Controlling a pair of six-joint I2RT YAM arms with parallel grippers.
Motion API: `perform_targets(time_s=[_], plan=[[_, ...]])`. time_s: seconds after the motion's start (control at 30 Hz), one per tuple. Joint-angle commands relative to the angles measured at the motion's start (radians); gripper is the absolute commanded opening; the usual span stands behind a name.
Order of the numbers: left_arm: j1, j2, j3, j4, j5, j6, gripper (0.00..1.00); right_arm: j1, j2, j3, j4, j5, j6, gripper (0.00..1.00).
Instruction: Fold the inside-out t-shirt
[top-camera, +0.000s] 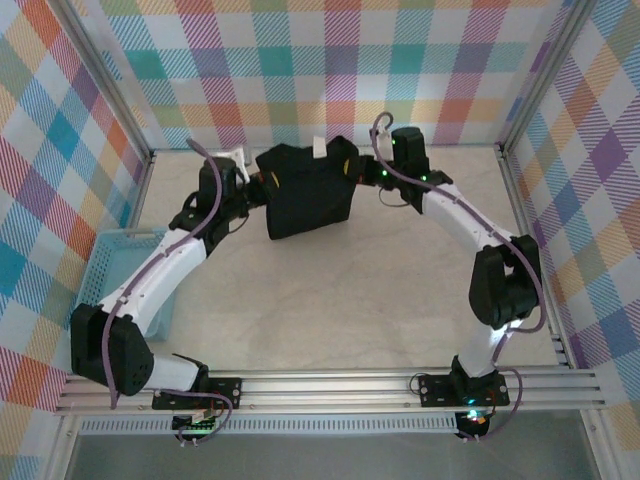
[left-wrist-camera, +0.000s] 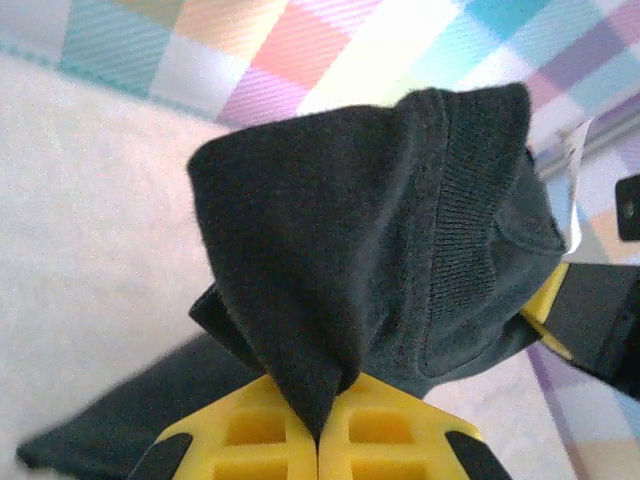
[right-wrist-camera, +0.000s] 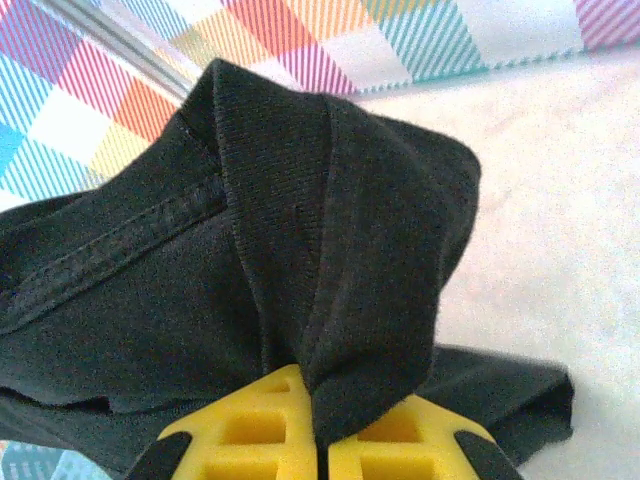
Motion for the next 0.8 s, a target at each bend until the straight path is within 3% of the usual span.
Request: perform_targets(time_s=[0.0,0.2,0.4,0.5,0.57,0.77], plan=[[-0.076,-0.095,-0.166,0.06,0.068,0.044,0.0,0.002,-0.079,-0.199,0.108,-0.05,-0.004,0.0],[-0.272,-0.312,-0.446,0.114,0.022,-0.024,0.0,0.028,-0.345,-0.553,0.107,-0.022,0.004,0.0],[-0.408,-0.361,-0.58,0.122,-0.016,-0.122,0.0,0.042,-0.513,-0.733,-0.035,0.019,0.043,0.0],[-0.425,-0.343,-0.6,0.09,-0.058,-0.153,0.0,0.044,-0.555,-0.779,-0.061,0.035,0.072,0.0],[-0.425,-0.332,-0.575,0.03,-0.142,-0.156,0.0,0.045,-0.559,-0.766,-0.094,0.065,0.076,0.0],[-0.38,-0.254,-0.425,-0.066,-0.313,-0.151,0.0,0.044,-0.462,-0.624,-0.13,0.122,0.037,0.0]])
